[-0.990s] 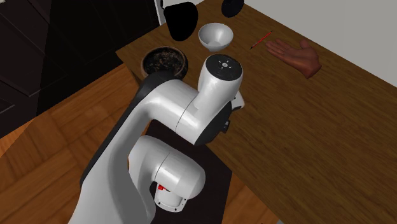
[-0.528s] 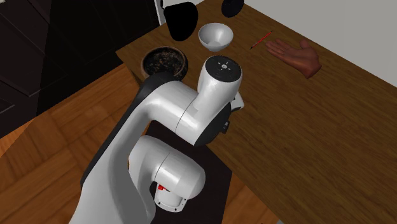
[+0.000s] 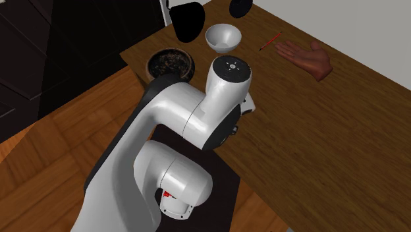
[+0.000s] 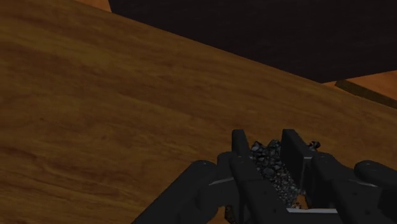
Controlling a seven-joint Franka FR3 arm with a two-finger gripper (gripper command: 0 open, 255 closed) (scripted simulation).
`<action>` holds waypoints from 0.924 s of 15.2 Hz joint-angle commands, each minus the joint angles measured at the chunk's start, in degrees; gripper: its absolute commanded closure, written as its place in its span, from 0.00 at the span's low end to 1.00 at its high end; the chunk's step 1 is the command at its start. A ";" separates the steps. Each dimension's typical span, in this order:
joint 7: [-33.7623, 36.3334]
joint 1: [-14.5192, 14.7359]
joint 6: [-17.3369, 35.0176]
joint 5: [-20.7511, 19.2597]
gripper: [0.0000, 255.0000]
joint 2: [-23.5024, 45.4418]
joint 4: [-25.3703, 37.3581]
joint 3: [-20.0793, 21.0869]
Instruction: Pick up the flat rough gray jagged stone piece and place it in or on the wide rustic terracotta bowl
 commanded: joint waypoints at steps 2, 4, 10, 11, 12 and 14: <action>0.32 0.40 -0.69 1.36 1.00 -0.83 -0.78 -0.17; 0.52 0.77 -1.86 1.67 1.00 -0.37 0.90 0.12; 1.64 3.26 -0.07 2.15 0.00 9.36 6.41 1.92; 2.12 4.24 0.68 2.31 0.00 13.80 8.82 2.66; 2.54 5.09 1.18 2.42 0.00 18.10 11.31 3.34; 2.97 5.97 1.48 2.51 0.00 23.09 14.38 4.10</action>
